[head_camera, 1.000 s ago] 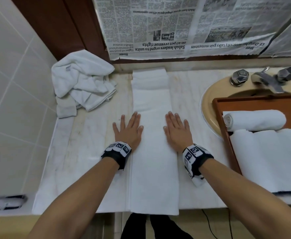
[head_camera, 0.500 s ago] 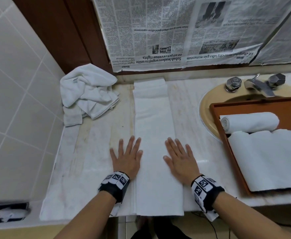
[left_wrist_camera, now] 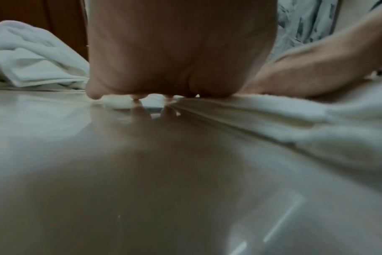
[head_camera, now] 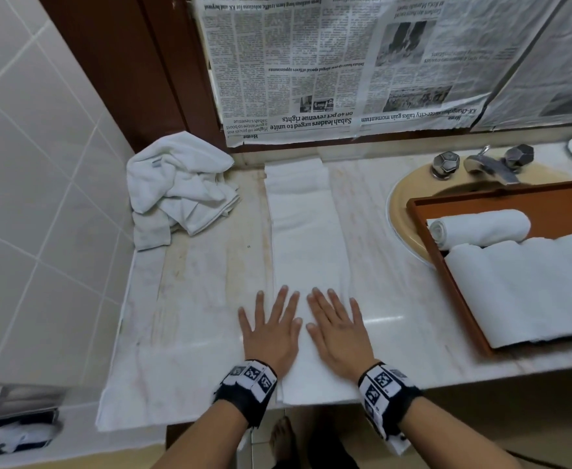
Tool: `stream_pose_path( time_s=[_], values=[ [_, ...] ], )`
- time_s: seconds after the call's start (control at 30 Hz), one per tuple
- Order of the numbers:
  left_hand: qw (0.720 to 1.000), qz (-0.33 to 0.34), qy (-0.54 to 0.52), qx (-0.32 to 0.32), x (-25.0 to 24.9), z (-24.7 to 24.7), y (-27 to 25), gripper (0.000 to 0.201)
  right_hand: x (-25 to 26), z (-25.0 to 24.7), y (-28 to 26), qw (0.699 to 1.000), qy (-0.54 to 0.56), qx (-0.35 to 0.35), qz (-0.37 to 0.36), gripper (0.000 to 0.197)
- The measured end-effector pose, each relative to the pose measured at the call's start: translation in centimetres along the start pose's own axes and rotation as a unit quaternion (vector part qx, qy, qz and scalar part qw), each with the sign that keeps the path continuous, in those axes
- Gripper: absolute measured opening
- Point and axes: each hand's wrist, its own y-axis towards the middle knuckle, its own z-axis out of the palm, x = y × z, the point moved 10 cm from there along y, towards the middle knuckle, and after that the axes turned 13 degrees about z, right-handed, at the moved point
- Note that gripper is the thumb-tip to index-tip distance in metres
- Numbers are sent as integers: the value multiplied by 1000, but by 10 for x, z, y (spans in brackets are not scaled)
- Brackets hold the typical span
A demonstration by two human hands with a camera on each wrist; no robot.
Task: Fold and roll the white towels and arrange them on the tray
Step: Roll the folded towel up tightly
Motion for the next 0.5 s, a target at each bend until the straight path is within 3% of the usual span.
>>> stream_pose_path(
  time_s=[0.23, 0.4, 0.5],
  values=[
    [999, -47, -25, -2, 23, -11, 1, 52, -52, -13, 12, 998, 1, 20, 59, 61],
    [993, -95, -62, -34, 26, -16, -5, 53, -76, -31, 8, 988, 95, -5, 118, 60],
    [994, -73, -74, -44, 15, -13, -9, 52, -65, -33, 0, 993, 89, -16, 73, 63]
  ],
)
